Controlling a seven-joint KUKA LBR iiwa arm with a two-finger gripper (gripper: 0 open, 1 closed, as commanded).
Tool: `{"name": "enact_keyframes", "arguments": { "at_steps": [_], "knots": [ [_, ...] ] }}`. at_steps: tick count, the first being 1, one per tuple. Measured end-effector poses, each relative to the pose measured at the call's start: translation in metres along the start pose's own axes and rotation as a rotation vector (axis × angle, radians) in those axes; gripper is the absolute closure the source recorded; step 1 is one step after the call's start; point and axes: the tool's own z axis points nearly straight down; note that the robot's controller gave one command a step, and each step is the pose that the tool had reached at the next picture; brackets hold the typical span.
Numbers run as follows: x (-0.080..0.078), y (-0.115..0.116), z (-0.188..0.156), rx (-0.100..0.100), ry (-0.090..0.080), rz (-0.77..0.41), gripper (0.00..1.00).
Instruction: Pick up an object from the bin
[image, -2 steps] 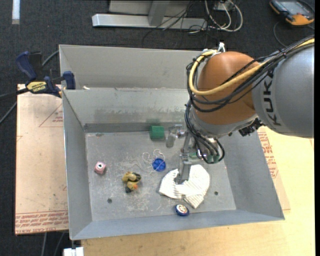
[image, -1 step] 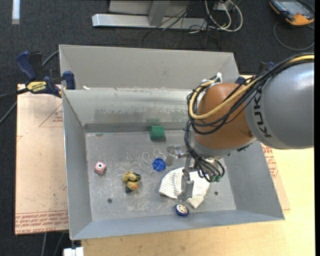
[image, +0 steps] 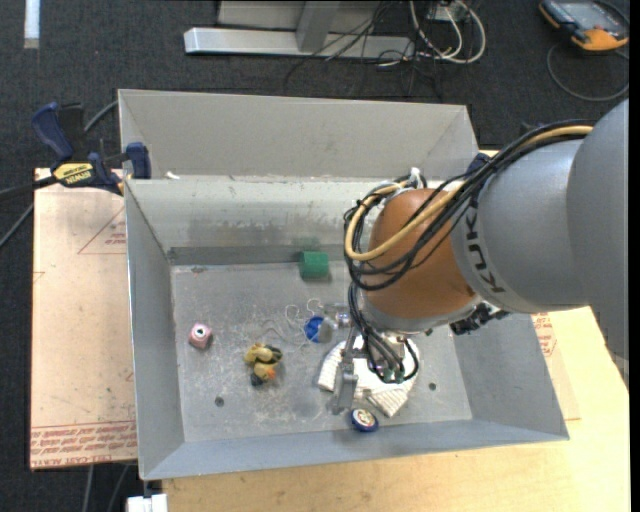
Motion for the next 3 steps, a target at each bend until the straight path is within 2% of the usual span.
{"name": "enact_keyframes", "arguments": {
  "at_steps": [1,2,3],
  "knots": [
    [0.004,-0.032,0.029,0.000,0.000,-0.304,0.00],
    [-0.006,-0.043,0.049,-0.002,-0.005,0.017,1.00],
    [-0.006,-0.043,0.049,-0.003,-0.005,0.018,1.00]
  ]
}}
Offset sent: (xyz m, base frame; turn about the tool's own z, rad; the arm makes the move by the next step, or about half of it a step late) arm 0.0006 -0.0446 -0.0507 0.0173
